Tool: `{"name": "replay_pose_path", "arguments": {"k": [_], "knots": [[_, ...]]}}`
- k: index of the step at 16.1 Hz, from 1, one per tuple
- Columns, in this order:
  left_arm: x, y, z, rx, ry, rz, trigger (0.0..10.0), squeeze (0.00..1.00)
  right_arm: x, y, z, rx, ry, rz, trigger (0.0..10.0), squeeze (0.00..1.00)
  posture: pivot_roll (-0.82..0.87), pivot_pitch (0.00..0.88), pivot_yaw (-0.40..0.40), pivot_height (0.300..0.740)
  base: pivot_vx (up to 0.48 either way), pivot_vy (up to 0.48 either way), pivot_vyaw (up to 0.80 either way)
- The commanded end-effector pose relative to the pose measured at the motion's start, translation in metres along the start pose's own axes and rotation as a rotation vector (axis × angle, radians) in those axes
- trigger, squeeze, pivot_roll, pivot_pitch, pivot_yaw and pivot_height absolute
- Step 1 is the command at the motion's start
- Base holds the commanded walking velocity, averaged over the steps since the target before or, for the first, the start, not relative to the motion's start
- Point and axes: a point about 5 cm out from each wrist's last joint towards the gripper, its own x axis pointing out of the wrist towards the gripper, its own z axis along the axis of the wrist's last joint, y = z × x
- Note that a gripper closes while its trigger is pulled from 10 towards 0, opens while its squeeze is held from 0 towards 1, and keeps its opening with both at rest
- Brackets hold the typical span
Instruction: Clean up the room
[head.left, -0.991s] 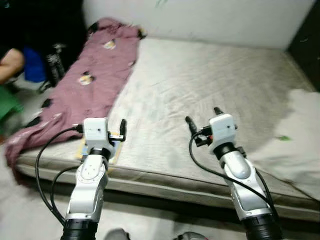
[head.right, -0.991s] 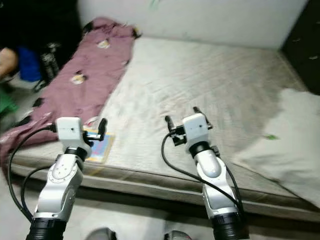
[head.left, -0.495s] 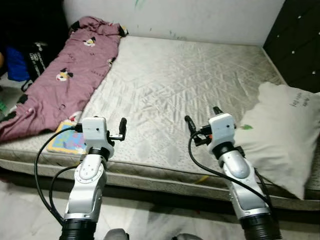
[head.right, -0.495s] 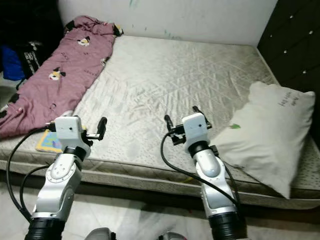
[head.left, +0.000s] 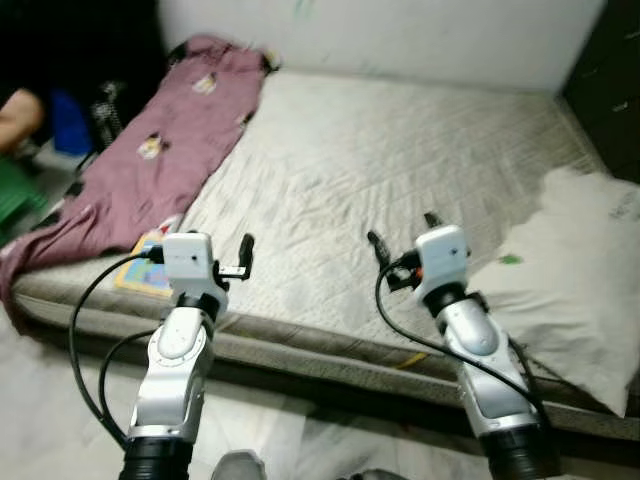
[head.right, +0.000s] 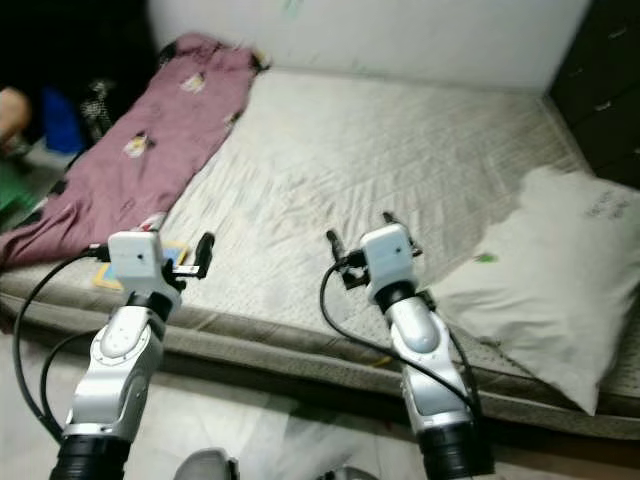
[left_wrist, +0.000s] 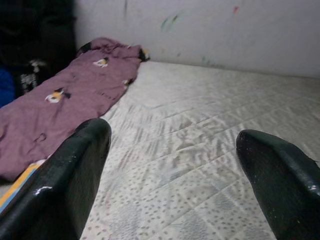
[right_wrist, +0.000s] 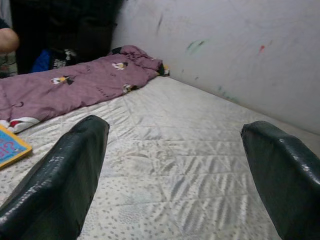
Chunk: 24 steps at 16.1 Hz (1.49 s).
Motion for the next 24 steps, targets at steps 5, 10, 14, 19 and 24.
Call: {"name": "replay_pose_path", "arguments": {"k": [5,10,14,19,24], "knots": [[0.0006,0.0031,0.0045,0.002,-0.017,0.009,10.0,0.0,0.0026,0.0014,0.0054,0.007,-0.023,0.007,10.0,0.0,0.02,0.0,-0.029,0.74,0.0,0.0,0.0],[0.0006,0.0031,0.0045,0.002,-0.017,0.009,10.0,0.0,0.0026,0.0014,0.0054,0.007,-0.023,0.007,10.0,0.0,0.02,0.0,-0.029,0.74,0.0,0.0,0.0],[0.0038,0.005,0.0041,0.006,-0.014,0.023,10.0,0.0,0.0052,0.0006,0.0056,0.011,-0.026,0.003,10.0,0.0,0.02,0.0,-0.028,0.74,0.065,0.0,0.0],[0.0046,0.0042,0.0037,0.012,-0.014,0.017,10.0,0.0,0.0058,0.0012,0.0053,-0.004,-0.026,0.008,10.0,0.0,0.02,0.0,-0.028,0.74,0.0,0.0,0.0],[0.0047,0.0029,0.0035,0.016,-0.018,0.011,10.0,0.0,0.0057,-0.0003,0.0042,0.011,-0.023,0.001,10.0,0.0,0.02,0.0,-0.028,0.74,0.0,0.0,-0.25]]}}
